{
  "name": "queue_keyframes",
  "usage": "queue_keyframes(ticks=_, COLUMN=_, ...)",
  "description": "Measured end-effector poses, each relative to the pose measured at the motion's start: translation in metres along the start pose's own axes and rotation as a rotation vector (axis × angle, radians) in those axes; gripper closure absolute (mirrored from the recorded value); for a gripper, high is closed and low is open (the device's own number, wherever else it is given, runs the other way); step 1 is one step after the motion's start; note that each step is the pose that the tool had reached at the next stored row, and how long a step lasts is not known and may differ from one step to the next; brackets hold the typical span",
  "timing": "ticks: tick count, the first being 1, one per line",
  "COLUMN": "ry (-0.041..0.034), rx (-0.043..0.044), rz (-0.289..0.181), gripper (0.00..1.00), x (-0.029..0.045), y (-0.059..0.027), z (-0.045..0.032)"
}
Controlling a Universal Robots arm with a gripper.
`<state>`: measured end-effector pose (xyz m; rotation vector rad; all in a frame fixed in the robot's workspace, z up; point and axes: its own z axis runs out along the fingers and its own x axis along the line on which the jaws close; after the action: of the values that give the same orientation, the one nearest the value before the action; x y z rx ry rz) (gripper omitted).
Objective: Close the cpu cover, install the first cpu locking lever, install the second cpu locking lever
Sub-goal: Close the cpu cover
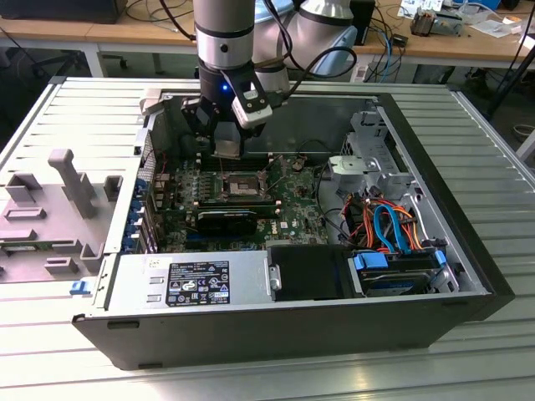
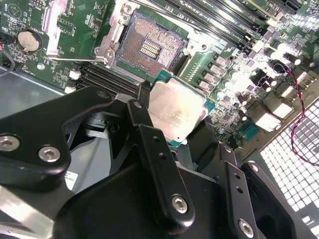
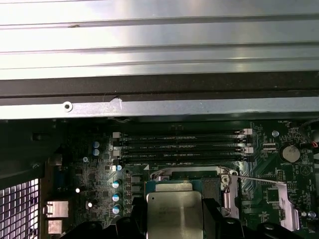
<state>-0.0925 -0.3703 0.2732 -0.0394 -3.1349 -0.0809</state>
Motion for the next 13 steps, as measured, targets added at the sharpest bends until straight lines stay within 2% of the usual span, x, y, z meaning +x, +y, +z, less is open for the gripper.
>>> queue_keyframes(ticks=13, ry=-0.0002, rx=0.0072, rz=0.0, gripper=0.45, x=0.0, y=-0.0001, z=0.0012)
